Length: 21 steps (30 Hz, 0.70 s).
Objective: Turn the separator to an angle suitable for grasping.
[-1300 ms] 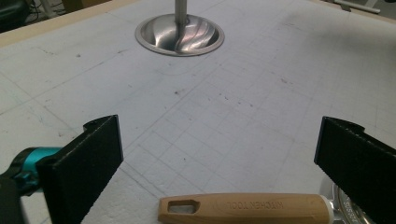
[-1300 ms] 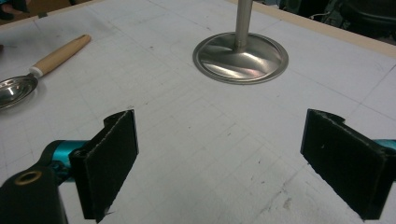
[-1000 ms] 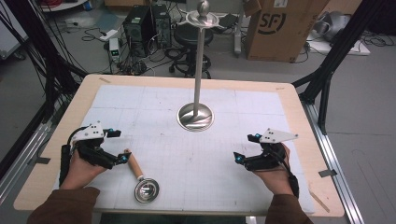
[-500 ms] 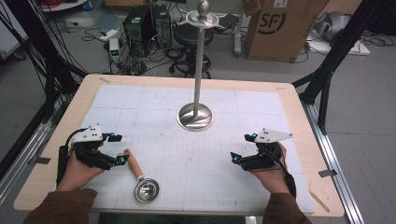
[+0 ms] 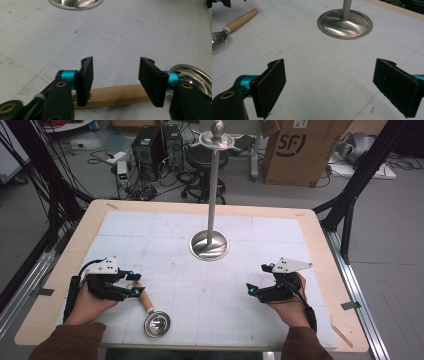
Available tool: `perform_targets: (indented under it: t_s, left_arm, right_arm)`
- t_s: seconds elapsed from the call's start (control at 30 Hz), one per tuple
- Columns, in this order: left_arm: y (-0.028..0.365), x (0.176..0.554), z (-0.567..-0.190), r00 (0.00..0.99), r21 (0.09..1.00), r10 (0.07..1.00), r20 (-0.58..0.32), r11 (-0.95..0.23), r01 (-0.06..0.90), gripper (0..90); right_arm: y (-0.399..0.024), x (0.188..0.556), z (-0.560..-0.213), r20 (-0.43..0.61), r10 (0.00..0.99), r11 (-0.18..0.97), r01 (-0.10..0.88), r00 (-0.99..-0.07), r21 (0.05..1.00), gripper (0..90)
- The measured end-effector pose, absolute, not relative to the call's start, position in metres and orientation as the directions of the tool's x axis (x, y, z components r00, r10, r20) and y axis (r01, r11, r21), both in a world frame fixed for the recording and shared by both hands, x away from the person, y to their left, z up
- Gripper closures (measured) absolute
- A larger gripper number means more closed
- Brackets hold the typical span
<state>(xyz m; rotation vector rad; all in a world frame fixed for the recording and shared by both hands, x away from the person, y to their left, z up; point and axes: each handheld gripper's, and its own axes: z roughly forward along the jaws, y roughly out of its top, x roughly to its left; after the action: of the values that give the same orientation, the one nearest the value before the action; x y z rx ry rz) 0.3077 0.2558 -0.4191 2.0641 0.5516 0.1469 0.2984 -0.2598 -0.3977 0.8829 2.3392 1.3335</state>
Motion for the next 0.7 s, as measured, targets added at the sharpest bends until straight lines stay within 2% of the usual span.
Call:
perform_targets:
  t_s: [0.2,0.23,0.27,0.47,0.7]
  left_arm:
    - [0.247,0.312,-0.426,0.877,0.800,0.472,-0.091,-0.490,0.346,64.6]
    - [0.246,0.313,-0.428,0.877,0.794,0.473,-0.090,-0.497,0.350,64.6]
    - [0.245,0.314,-0.430,0.874,0.786,0.478,-0.086,-0.506,0.354,69.1]
    - [0.244,0.316,-0.433,0.863,0.775,0.500,-0.074,-0.515,0.365,81.3]
    - [0.242,0.320,-0.438,0.858,0.754,0.510,-0.068,-0.536,0.379,84.0]
  right_arm:
    - [-0.258,0.298,-0.399,0.039,0.647,0.381,0.367,-0.761,0.849,10.1]
    - [-0.258,0.298,-0.399,0.039,0.647,0.381,0.367,-0.761,0.849,10.1]
    - [-0.259,0.297,-0.399,0.039,0.647,0.381,0.368,-0.761,0.848,10.1]
    - [-0.258,0.298,-0.401,0.038,0.647,0.387,0.371,-0.762,0.844,10.1]
    - [-0.258,0.299,-0.402,0.037,0.647,0.393,0.375,-0.761,0.840,10.1]
